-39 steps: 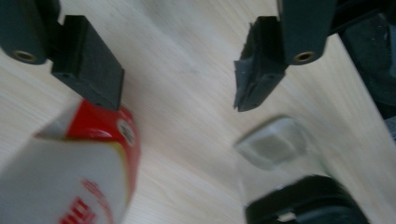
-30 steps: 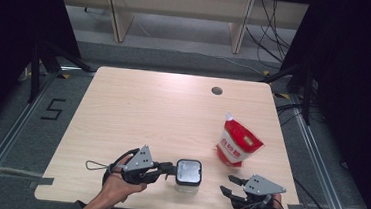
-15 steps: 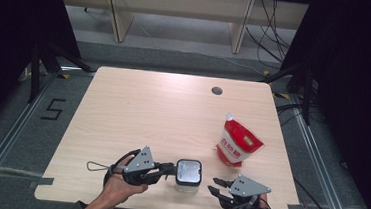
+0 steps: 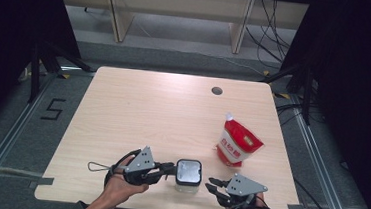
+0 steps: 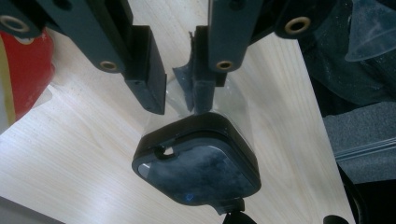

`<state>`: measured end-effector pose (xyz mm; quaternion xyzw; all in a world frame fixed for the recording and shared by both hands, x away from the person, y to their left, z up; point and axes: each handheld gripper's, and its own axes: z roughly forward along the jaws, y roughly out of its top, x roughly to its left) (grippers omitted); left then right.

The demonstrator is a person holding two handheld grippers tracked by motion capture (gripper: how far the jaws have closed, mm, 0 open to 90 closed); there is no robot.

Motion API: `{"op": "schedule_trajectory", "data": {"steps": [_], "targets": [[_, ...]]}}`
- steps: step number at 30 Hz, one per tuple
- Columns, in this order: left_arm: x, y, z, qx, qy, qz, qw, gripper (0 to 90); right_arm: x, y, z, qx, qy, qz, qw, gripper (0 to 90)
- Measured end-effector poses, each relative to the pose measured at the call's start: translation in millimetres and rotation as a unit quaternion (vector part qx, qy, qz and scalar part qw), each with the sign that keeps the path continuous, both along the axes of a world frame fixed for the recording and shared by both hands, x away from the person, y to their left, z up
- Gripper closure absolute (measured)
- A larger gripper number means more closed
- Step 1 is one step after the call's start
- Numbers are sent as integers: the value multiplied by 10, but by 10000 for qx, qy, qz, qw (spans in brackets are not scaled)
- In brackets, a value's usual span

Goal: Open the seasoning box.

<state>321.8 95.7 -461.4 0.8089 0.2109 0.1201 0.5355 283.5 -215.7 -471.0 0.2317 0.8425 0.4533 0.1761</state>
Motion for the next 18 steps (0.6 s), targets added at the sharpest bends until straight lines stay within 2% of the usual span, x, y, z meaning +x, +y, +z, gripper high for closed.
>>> {"op": "schedule_trajectory", "data": {"steps": [7,12,16,17,18], "targets": [[3,16,-5,47,-45,-23,10000,844,27,54,-11,-17,-25,207,9998,829],[-6,21,-20,-48,28,14,10000,842,25,97,-18,-41,-13,254,9997,843],[-8,31,-26,-44,-35,23,10000,842,30,118,-26,-8,-1,202,9998,852],[15,37,-29,-64,-64,-86,9999,843,33,118,-26,9,3,215,9998,851],[0,36,-36,-132,48,12,9999,844,37,115,-26,1,3,237,9997,851]]}}
